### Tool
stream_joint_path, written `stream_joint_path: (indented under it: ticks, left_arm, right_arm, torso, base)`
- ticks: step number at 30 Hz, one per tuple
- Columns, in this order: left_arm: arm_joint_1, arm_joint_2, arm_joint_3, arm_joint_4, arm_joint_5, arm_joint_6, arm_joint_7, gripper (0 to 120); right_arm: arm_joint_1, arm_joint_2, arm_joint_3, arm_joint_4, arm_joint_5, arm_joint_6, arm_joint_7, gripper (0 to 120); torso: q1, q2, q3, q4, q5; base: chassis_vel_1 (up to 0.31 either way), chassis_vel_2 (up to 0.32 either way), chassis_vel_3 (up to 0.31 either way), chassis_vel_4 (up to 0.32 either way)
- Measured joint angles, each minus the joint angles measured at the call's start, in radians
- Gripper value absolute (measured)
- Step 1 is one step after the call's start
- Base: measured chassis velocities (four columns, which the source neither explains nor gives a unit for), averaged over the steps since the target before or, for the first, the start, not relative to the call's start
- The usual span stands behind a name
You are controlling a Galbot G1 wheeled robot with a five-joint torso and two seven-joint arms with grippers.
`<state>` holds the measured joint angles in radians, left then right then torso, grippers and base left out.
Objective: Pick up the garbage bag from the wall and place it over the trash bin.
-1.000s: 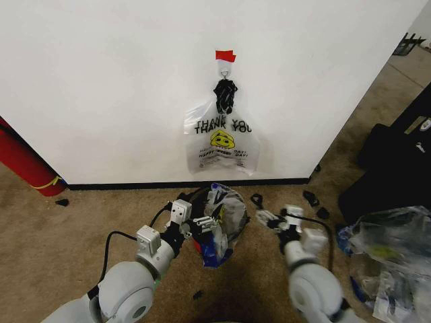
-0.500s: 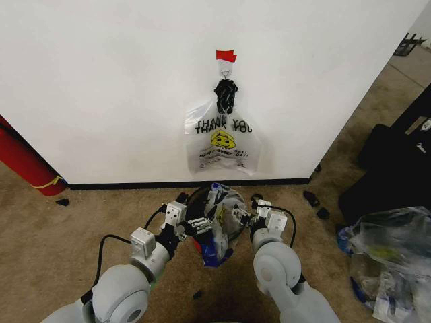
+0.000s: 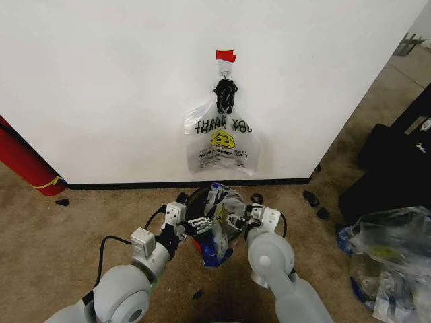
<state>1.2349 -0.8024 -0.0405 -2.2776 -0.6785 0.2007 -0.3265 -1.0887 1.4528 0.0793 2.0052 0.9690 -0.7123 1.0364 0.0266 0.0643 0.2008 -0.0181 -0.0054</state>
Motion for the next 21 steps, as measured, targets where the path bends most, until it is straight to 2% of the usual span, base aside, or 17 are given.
stream_joint_path:
  ticks: [7,10,12,17,19,21]
  left_arm:
    - [-0.001,-0.003,0.002,0.009,0.0,0.001,-0.008,100]
    - [0.001,-0.006,0.004,0.014,0.001,0.001,-0.012,100]
    - [0.001,-0.006,0.004,0.014,0.001,0.001,-0.012,100]
    - [0.0,-0.007,0.002,0.014,-0.002,0.0,-0.012,100]
    - [0.0,-0.008,0.002,0.015,-0.002,-0.001,-0.012,100]
    - [0.0,-0.014,0.003,0.017,-0.002,-0.001,-0.013,100]
  right_arm:
    - [0.016,0.008,-0.005,-0.024,0.021,-0.002,0.03,100]
    - [0.025,0.015,-0.008,-0.039,0.03,-0.003,0.041,91]
    - [0.026,0.015,-0.008,-0.041,0.031,-0.003,0.042,90]
    - [0.021,0.017,-0.003,-0.045,0.031,-0.003,0.043,65]
    - [0.019,0.019,-0.001,-0.046,0.031,-0.003,0.042,64]
    - [0.017,0.022,0.002,-0.052,0.032,-0.003,0.041,53]
  torso:
    - [0.0,0.0,0.0,0.0,0.0]
    - [0.0,0.0,0.0,0.0,0.0]
    - [0.0,0.0,0.0,0.0,0.0]
    - [0.0,0.0,0.0,0.0,0.0]
    - [0.0,0.0,0.0,0.0,0.0001]
    - [0.0,0.0,0.0,0.0,0.0]
  base:
    - [0.0,0.0,0.0,0.0]
    - [0.0,0.0,0.0,0.0]
    - [0.0,0.0,0.0,0.0]
    - [0.0,0.0,0.0,0.0]
    - [0.0,0.0,0.0,0.0]
    - [0.0,0.0,0.0,0.0]
